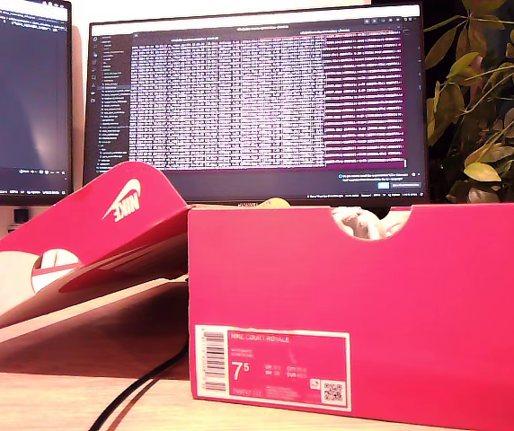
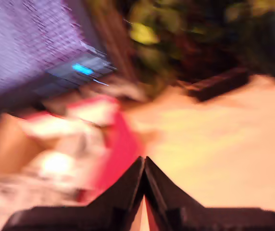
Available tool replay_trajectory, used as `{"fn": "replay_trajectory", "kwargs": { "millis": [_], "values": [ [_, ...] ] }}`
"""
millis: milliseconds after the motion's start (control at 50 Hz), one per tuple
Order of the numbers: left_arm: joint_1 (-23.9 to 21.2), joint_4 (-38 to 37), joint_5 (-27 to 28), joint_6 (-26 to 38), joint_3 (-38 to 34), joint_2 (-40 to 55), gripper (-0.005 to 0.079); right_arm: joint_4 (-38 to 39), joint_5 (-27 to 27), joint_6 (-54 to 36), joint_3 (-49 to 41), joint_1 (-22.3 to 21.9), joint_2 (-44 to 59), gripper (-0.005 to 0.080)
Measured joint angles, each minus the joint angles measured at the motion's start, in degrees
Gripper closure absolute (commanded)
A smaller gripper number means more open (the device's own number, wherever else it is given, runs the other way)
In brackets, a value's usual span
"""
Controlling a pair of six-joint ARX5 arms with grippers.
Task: Close the red shoebox by pushing the lid with your left arm and holding the box in place with your right arm
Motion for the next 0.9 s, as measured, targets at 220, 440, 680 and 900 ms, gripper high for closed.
{"fn": "replay_trajectory", "kwargs": {
  "millis": [220,440,680,900],
  "values": [
    [0.0,-0.2,0.5,-4.02,2.8,0.0,0.0761,-0.24,-2.91,2.05,2.4,0.0,0.0,0.0764],
    [0.0,-0.46,2.27,-7.69,10.38,1.66,0.0761,-4.79,-3.58,2.16,11.39,0.0,0.33,0.0764],
    [0.0,-2.19,6.56,-9.22,15.96,16.81,0.0761,-8.61,-8.13,0.98,17.57,0.0,9.84,0.0764],
    [0.17,-3.56,10.54,-6.12,26.91,32.79,0.0761,-12.94,-10.73,-4.26,26.01,0.0,25.53,0.0764]
  ]
}}
